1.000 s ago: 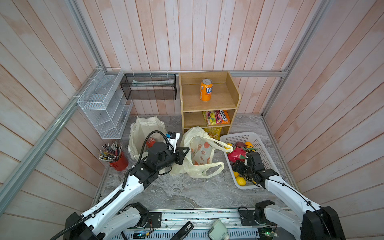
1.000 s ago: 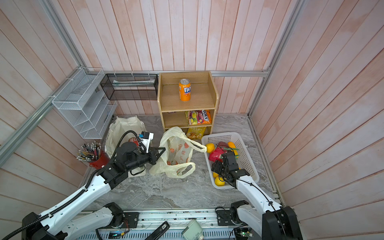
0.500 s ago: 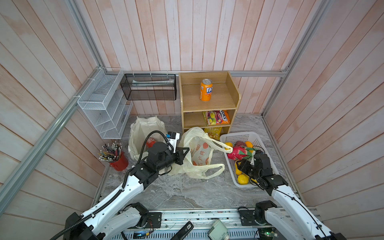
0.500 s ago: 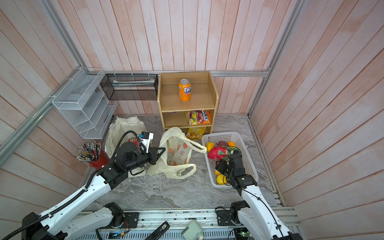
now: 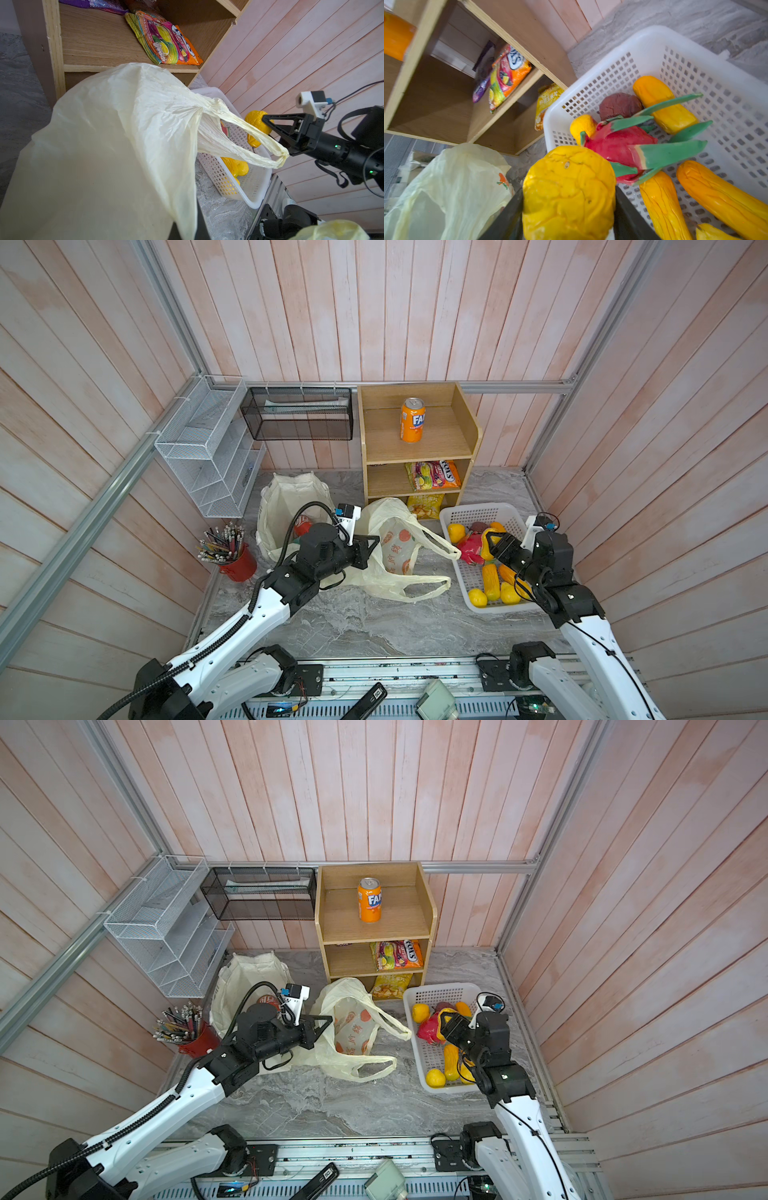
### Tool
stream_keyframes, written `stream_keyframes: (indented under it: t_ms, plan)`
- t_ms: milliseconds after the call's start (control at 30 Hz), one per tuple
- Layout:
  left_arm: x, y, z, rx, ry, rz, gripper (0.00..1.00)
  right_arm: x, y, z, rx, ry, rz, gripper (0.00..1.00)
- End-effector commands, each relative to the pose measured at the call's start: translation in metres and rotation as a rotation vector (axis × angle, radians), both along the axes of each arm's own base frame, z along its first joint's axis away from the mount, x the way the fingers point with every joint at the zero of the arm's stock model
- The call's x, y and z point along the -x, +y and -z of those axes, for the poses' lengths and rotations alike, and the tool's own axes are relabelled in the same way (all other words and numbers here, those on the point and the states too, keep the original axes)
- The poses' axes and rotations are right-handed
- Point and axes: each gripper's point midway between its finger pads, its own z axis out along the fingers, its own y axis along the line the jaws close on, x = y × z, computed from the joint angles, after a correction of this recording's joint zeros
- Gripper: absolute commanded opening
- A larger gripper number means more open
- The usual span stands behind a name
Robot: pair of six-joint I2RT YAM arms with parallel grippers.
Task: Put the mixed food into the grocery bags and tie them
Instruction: 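Lift the yellow mango and carry it toward the open bag, then lower the yellow mango into the bag held by the left gripper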
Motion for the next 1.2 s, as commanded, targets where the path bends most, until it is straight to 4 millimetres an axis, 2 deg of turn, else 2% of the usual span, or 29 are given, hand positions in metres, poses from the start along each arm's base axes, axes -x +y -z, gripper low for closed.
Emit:
stream_keyframes:
  t_ms: [0,133,233,400,533,667,800,967,1167]
  plan:
    - [-0.003,0.001,0.001,0.0,0.005,-0.012,0.0,0.002,0.01,-0.051,0.009,-0.152,-0.082,0.56]
    - [-0.003,0.0,0.003,-0.001,0.014,-0.009,0.0,0.005,0.032,-0.1,0.025,-0.313,-0.229,0.56]
    - [-0.003,-0.001,0.003,0.004,0.021,-0.005,0.0,0.011,0.053,-0.124,0.001,-0.385,-0.364,0.56]
    - [-0.003,-0.005,0.002,0.016,0.028,0.005,0.0,0.02,0.095,-0.142,-0.042,-0.442,-0.549,0.55]
    - [-0.004,-0.007,0.001,0.02,0.034,0.008,0.0,0.027,0.137,-0.144,-0.014,-0.454,-0.654,0.55]
    - [-0.005,-0.008,0.0,0.025,0.038,0.009,0.0,0.029,0.182,-0.134,0.021,-0.442,-0.75,0.56]
    - [-0.005,-0.008,-0.003,0.033,0.037,0.008,0.0,0.023,0.211,-0.105,0.027,-0.391,-0.815,0.52]
    - [-0.007,-0.009,-0.008,0.041,0.034,0.004,0.0,0.015,0.226,-0.055,0.029,-0.284,-0.831,0.5]
    - [-0.009,-0.014,-0.011,0.044,0.035,0.016,0.0,0.013,0.228,-0.001,0.045,-0.181,-0.795,0.47]
